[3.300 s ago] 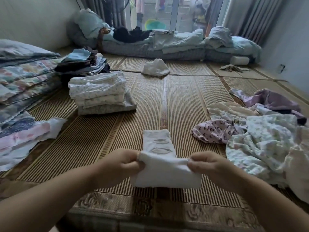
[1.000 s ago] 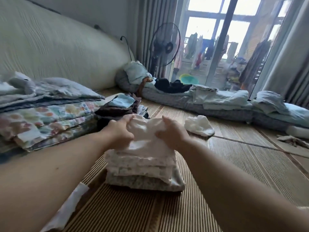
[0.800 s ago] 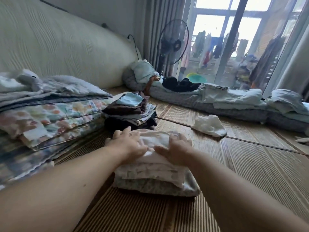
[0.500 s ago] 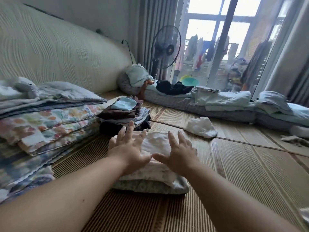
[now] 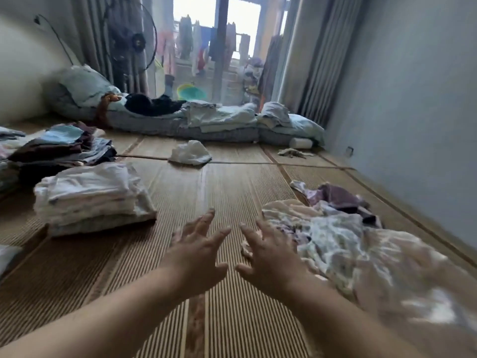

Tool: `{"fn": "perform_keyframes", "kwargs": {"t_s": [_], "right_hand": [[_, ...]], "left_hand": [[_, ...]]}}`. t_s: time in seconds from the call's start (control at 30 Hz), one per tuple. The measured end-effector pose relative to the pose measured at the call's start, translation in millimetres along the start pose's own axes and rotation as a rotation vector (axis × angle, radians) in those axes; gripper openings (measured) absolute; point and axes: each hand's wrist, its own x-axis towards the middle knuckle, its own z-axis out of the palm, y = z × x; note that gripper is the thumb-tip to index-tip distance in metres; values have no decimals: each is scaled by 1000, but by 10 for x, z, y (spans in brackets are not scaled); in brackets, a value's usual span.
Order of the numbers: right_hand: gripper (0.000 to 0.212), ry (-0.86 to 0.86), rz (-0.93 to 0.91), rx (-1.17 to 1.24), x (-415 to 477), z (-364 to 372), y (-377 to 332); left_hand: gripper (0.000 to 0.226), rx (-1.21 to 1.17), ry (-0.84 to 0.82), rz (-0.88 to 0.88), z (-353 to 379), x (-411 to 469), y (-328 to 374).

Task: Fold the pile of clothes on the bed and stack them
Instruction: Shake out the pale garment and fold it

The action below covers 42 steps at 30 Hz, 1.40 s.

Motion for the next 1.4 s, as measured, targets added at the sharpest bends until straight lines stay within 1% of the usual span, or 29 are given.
{"fn": "perform_keyframes", "kwargs": {"t_s": [0.1,0.17,0.3,0.43,0.5,0.57,0.63,0.73,0.77,0.8,0.83,0.87,0.9,0.93,0.97,1.03,1.1,1.13,1.17,1.2,1.23,1.27,1.3,1.33,1.4], "right_hand": [[77,15,92,58,-481,40,421],[72,25,185,100,-702,55,671],[66,106,350,117,-980,156,1079],[66,138,410,93,-1110,253,1486],[63,194,409,89,-1074,208,1664],[59,304,415,89,-1011,121,1809],[58,402,470,145,-949,66,1980],[70,519,601,307,-880,67,2159],[76,571,651,379,-861,70,2206],[81,605,717,459,-843,68,2252],[85,597,793,518,-831,65,2311],[81,560,854,553,-825,73,2374],[65,507,886,566,-822,68,2434],[39,476,876,576,-825,43,2477],[17,458,847,580,-833,10,2488],[11,521,706,631,-858,-84,2452],[10,578,549,799,-920,-248,2296],[10,571,465,896,-967,-354,2198],[10,528,374,970,-1010,-481,2096],[10,431,281,997,-1044,-638,1988],[13,304,184,975,-1065,-817,1892],[14,188,84,923,-1070,-1010,1766],[12,110,12,862,-1056,-1219,1640],[10,84,-35,776,-1026,-1439,1505],[5,133,-101,572,-923,-1849,1257]], "left_hand": [[80,22,-75,61,247,-50,584],[78,25,-128,104,356,-27,899],[76,19,-198,161,548,115,1381],[73,33,-254,207,785,393,1714],[74,45,-267,228,870,553,1853],[74,-22,-242,262,921,674,1984],[72,-159,-166,303,1011,802,2130],[65,-295,-126,328,1119,941,2384],[59,-267,-89,379,1142,972,2470],[51,-176,-31,459,1160,1001,2558],[44,-73,-6,530,1195,1021,2623],[42,-19,-25,531,1206,1031,2658],[45,-47,-92,472,1187,1027,2686],[49,-61,-180,412,1178,1021,2683],[54,-77,-258,383,1184,1011,2654],[62,-122,-330,367,1113,958,2551],[79,-238,-336,328,911,883,2419],[87,-281,-315,328,764,849,2359],[92,-306,-277,350,580,819,2312],[94,-325,-217,393,386,797,2277],[90,-350,-159,455,173,777,2274],[80,-392,-109,521,-66,737,2250],[65,-440,-87,560,-297,702,2215],[49,-485,-93,565,-532,656,2166],[25,-504,-132,530,-931,572,2032]]}}
